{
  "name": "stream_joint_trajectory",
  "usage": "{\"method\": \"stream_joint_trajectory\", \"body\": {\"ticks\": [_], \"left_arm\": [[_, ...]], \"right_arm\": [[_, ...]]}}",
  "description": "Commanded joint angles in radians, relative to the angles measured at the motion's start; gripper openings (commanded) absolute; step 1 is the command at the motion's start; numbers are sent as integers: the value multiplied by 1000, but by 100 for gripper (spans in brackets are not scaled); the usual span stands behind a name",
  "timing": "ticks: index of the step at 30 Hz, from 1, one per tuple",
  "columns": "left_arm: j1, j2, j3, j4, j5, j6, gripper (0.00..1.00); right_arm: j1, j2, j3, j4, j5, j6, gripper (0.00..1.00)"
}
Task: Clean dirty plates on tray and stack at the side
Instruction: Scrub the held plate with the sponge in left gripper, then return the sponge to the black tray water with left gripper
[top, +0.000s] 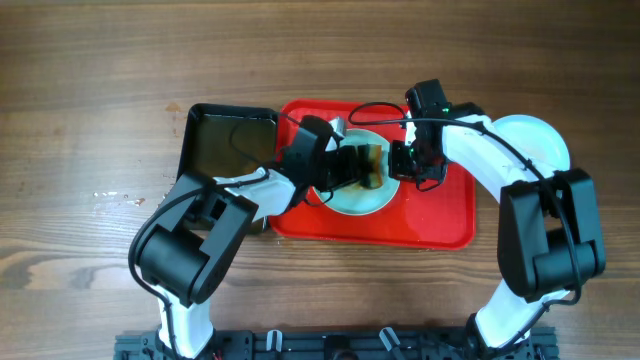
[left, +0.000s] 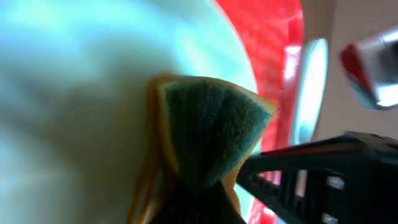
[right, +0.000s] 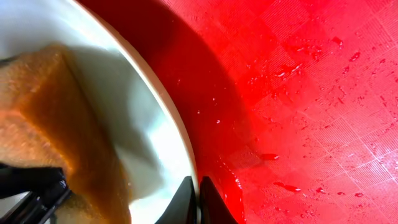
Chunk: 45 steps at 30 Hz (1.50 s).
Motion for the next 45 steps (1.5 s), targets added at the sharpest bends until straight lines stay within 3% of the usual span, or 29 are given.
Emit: {"method": "stream_joint_trajectory", "body": {"ticks": [1, 5, 12, 17, 20, 23, 28, 31, 36, 37, 38, 39, 40, 42, 45], "left_arm": [[6, 16, 7, -158, -150, 1, 4], [62, 13, 7, -329, -155, 12, 4], [92, -116, 8, -573, -132, 269, 4], [103, -257, 8, -636, -232, 346, 4], [138, -388, 8, -634, -245, 346, 6], [193, -477, 8, -697, -360, 360, 8], [296, -480, 8, -864, -527, 421, 7], [319, -447, 4, -880, -528, 526, 6], [318, -328, 4, -882, -598, 532, 11], [318, -314, 4, -882, -598, 532, 12], [318, -296, 4, -883, -598, 533, 20], [318, -282, 4, -883, -598, 533, 49], [318, -280, 4, -887, -599, 532, 57], [318, -280, 4, -909, -599, 531, 63], [317, -279, -1, -950, -592, 521, 63]], "right_arm": [[0, -26, -8, 1, -15, 0, 4], [0, -26, -8, 3, -14, 0, 5], [0, -26, -8, 5, 0, 5, 5], [0, -26, -8, 8, 0, 4, 6], [0, -26, -8, 32, 0, 3, 24], [0, -25, -8, 45, 0, 4, 24], [0, -25, -8, 50, -5, 3, 24], [0, -25, -8, 50, -8, 4, 24], [0, -25, -8, 45, -8, 3, 24], [0, -25, -8, 45, -8, 3, 24], [0, -25, -8, 45, -8, 3, 24], [0, -25, -8, 44, -8, 3, 24], [0, -25, -8, 43, -8, 3, 24], [0, -25, -8, 42, -8, 2, 24], [0, -25, -8, 43, -8, 2, 24]]}}
